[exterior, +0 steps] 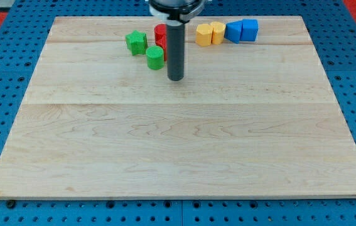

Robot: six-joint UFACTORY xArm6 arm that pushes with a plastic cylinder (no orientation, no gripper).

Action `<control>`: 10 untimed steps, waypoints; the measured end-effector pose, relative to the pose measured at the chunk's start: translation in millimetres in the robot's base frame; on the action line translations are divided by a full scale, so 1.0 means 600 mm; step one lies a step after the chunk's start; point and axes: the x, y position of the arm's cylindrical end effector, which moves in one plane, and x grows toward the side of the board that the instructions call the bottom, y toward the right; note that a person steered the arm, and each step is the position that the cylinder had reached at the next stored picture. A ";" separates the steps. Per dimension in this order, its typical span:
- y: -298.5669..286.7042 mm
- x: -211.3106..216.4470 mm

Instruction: Move your arm away from the green circle

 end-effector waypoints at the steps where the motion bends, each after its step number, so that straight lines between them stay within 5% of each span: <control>1: -0.017 -0.016; 4: -0.072 -0.066; 5: -0.062 0.011; 6: -0.017 0.042; 8: 0.109 -0.020; 10: 0.115 -0.020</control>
